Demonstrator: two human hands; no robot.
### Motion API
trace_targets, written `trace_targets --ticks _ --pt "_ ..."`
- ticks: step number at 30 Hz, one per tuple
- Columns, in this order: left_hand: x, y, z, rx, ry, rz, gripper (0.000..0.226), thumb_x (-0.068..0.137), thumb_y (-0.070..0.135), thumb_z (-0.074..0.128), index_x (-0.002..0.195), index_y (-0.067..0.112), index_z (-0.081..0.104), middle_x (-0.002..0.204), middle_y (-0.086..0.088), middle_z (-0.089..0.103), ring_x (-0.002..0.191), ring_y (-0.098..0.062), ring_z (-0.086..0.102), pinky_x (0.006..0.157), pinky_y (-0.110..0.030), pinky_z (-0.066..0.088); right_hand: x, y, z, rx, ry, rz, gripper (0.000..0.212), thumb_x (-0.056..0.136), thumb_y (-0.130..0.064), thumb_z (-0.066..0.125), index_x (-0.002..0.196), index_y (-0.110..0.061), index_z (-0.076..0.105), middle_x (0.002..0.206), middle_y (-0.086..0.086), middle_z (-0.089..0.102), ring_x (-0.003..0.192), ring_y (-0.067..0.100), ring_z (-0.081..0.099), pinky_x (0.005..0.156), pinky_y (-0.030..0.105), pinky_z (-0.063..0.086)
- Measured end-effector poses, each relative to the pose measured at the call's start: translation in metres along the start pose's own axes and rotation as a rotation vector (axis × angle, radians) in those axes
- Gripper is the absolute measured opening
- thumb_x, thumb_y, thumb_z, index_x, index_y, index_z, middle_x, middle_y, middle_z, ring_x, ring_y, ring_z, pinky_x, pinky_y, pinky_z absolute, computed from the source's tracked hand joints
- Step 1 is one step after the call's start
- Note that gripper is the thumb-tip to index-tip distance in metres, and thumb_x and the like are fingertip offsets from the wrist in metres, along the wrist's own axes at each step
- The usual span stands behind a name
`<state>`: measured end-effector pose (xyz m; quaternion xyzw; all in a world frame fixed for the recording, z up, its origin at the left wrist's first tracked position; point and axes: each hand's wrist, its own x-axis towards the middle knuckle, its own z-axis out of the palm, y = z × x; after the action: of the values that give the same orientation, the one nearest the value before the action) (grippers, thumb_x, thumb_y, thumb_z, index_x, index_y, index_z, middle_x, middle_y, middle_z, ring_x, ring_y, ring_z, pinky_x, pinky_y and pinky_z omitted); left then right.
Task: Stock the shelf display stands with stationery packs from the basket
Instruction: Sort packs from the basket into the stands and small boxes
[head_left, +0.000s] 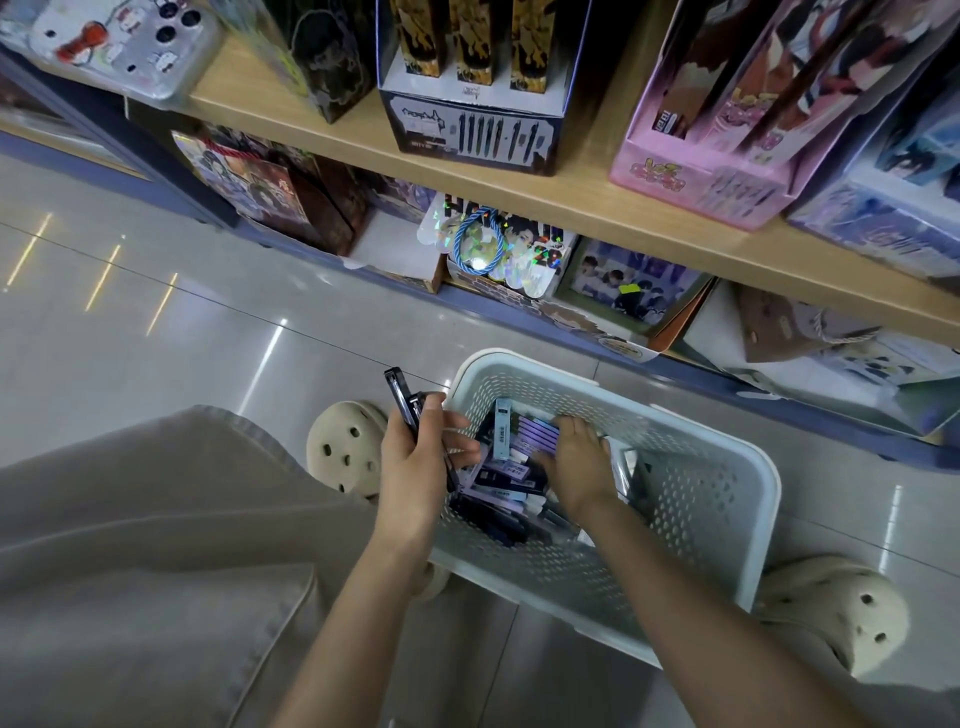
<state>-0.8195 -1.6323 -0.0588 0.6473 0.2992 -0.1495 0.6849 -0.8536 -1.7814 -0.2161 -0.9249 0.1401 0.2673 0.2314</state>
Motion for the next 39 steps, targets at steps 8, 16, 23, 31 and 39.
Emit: trace_targets --ticks 8,16,23,31,39 --pt "-0.003 -0.003 0.002 0.062 -0.031 0.008 0.015 0.102 0.02 0.04 0.096 0.013 0.051 0.074 -0.004 0.059 0.054 -0.013 0.055 0.052 -0.019 0.049 0.004 0.006 -0.006 -0.019 -0.213 -0.005 0.051 0.097 -0.032 0.049 0.134 0.001 0.036 0.137 0.018 0.039 0.127 0.03 0.036 0.104 0.032 0.03" --pt "-0.005 -0.016 -0.001 0.149 -0.095 0.005 0.011 0.095 0.011 0.053 0.086 0.014 0.048 0.049 0.008 0.037 0.04 -0.007 0.03 0.042 -0.02 0.032 -0.008 0.008 -0.025 0.132 -0.237 0.02 0.035 0.1 -0.02 0.045 0.125 0.003 0.037 0.102 0.018 0.056 0.091 0.03 0.054 0.068 0.03 0.032" --pt "-0.014 -0.038 0.01 0.047 -0.103 -0.139 0.013 0.097 0.016 0.051 0.101 0.006 0.057 0.075 -0.005 0.065 0.065 -0.012 0.065 0.061 -0.019 0.057 -0.052 -0.007 -0.064 0.369 -0.195 -0.072 0.025 0.101 -0.026 0.039 0.116 -0.005 0.039 0.088 0.008 0.053 0.068 0.018 0.049 0.059 0.031 0.036" --pt "-0.036 -0.024 0.022 -0.027 -0.19 -0.267 0.039 0.092 0.032 0.058 0.117 0.002 0.061 0.104 -0.012 0.071 0.098 -0.027 0.066 0.094 -0.042 0.05 -0.117 -0.052 -0.102 0.477 -0.038 -0.263 0.031 0.1 -0.03 0.041 0.127 -0.015 0.039 0.101 -0.005 0.054 0.085 0.004 0.052 0.066 0.006 0.037" --pt "-0.074 0.028 0.017 -0.164 -0.334 -0.161 0.021 0.096 0.021 0.051 0.102 0.003 0.061 0.077 -0.006 0.072 0.062 -0.015 0.069 0.055 -0.025 0.054 -0.151 -0.058 -0.147 0.355 0.357 -0.302 0.025 0.1 -0.02 0.044 0.108 -0.007 0.065 0.083 -0.016 0.038 0.089 0.012 0.043 0.073 0.012 0.027"
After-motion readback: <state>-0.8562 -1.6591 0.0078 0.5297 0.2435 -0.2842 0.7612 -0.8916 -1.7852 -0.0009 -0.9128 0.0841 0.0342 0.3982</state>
